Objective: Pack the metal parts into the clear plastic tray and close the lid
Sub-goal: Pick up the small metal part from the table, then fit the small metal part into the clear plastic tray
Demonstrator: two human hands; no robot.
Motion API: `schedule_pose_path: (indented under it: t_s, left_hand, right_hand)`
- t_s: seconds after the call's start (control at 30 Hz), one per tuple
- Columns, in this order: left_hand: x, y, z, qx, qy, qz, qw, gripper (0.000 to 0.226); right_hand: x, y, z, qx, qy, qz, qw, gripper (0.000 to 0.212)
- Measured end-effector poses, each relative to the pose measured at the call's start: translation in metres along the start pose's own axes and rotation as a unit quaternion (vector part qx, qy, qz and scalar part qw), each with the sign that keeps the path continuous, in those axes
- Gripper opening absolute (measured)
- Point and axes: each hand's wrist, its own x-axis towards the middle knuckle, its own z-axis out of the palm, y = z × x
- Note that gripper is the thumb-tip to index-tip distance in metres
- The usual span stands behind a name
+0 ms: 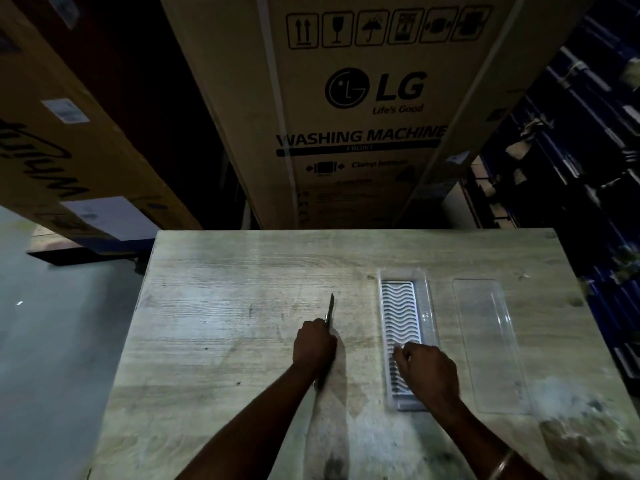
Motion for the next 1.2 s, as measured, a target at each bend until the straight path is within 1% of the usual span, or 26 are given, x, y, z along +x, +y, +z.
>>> schedule_pose_path:
  t_s: [0.13,0.27,0.33,0.37,0.43,0.47,0.57,0.67,0.73,0.9,0.97,1.03,1.1,1.2]
  left_hand:
    - [-0.002,-0.001,-0.009,-0.069,0.000,0.012,0.998,0.018]
    - [-0.004,-0.003,-0.017,-0.158,-0.012,0.024,0.987,0.018]
    - [-0.005,-0.003,-0.017,-0.247,-0.032,0.032,0.968,0.013]
    - [-0.008,-0.001,-0.019,-0.298,-0.046,0.026,0.953,0.011]
    - [-0.016,0.005,-0.026,-0.378,-0.083,0.013,0.922,0.013]
    - [-0.021,0.009,-0.030,-0.401,-0.101,0.018,0.911,0.016]
    - [-0.031,0.017,-0.040,-0.423,-0.127,0.050,0.896,0.025]
    - [-0.033,0.027,-0.054,-0.418,-0.116,0.088,0.897,0.031]
    - [-0.036,0.038,-0.067,-0.446,-0.114,0.104,0.882,0.034]
    - [-0.036,0.066,-0.098,-0.494,-0.076,0.140,0.855,0.046]
    - [-0.038,0.076,-0.108,-0.499,-0.067,0.153,0.851,0.050]
    - [-0.042,0.082,-0.116,-0.500,-0.057,0.162,0.849,0.054]
    - [-0.048,0.086,-0.121,-0.501,-0.052,0.166,0.848,0.057]
    - [-0.053,0.086,-0.121,-0.515,-0.069,0.155,0.840,0.062]
  right_hand:
    - [-0.001,0.006,-0.002,0.011,0.026,0.013,1.000,0.039]
    - [-0.001,0.006,-0.007,0.029,0.048,0.010,0.998,0.043]
    - [0.000,0.005,-0.008,0.032,0.053,0.004,0.998,0.043]
    - [0.001,0.004,-0.009,0.036,0.055,0.002,0.998,0.043]
    - [0.001,0.003,-0.009,0.048,0.061,-0.003,0.997,0.045]
    - [0.001,0.003,-0.009,0.054,0.066,-0.005,0.996,0.046]
    - [0.000,0.003,-0.011,0.064,0.076,-0.007,0.995,0.047]
    - [0.001,0.006,-0.012,0.068,0.077,-0.010,0.995,0.047]
    - [0.000,0.008,-0.011,0.071,0.076,-0.010,0.995,0.046]
    - [-0.002,0.013,-0.013,0.087,0.082,-0.006,0.993,0.046]
    - [-0.002,0.016,-0.015,0.091,0.089,-0.009,0.992,0.050]
    - [0.000,0.019,-0.017,0.098,0.095,-0.013,0.991,0.052]
    - [0.001,0.021,-0.021,0.107,0.097,-0.010,0.990,0.049]
    - [0.001,0.023,-0.026,0.113,0.095,-0.007,0.989,0.045]
